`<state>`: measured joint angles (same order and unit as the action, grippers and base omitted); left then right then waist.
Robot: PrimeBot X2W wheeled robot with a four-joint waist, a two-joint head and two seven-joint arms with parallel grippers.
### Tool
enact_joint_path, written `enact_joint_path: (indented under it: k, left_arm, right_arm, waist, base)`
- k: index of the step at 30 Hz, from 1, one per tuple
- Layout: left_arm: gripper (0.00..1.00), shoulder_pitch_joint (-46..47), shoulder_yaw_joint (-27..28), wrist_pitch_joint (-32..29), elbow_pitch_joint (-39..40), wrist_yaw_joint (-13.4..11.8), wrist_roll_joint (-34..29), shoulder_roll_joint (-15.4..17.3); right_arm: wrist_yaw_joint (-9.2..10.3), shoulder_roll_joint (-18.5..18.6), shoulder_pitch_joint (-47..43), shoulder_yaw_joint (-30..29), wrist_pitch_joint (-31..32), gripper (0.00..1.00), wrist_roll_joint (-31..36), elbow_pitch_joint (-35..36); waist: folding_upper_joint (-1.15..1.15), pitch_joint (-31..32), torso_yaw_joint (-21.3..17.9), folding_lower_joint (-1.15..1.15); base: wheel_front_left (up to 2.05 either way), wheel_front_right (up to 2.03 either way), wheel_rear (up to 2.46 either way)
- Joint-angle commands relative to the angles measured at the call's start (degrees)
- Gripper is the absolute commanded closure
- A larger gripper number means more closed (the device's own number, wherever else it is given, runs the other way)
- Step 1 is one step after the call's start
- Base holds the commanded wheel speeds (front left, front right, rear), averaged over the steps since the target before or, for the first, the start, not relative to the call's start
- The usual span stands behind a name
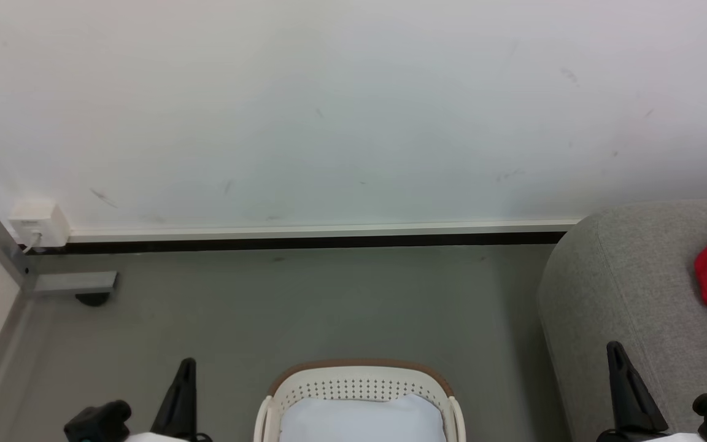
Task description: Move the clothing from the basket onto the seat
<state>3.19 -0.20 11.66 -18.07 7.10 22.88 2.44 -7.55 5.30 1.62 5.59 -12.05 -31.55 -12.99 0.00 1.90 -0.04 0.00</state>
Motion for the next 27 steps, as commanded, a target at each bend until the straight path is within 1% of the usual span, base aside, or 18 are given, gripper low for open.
enact_joint_path:
  k: [1,3,14,27]
  left_arm:
    - [1.00,1.3,0.5,-0.5,1.2,0.1,2.6,0.2]
    - [1.00,1.3,0.6,-0.7,1.3,0.1,3.6,0.2]
    - [1.00,1.6,1.5,-3.4,1.9,0.1,13.9,0.3]
    - [1.00,2.0,2.5,-6.2,2.3,0.2,24.5,0.3]
  right_arm:
    - [0.01,0.1,1.4,-0.6,0.6,1.00,-2.3,0.7]
    - [0.01,0.1,1.4,-0.8,0.8,1.00,-3.2,0.7]
    - [0.02,-0.2,2.0,-2.4,3.4,1.00,-12.3,0.4]
    - [0.04,-0.5,2.7,-4.1,6.2,1.00,-21.7,0.2]
  waist:
    - [0.00,0.0,0.0,0.00]
    - [0.00,0.0,0.0,0.00]
    - [0.00,-0.2,0.0,0.00]
    - [0.00,-0.5,0.0,0.00]
  base:
    - [0.00,0.00,0.00]
    - [0.00,0.00,0.00]
    - [0.00,0.00,0.00]
    - [0.00,0.00,0.00]
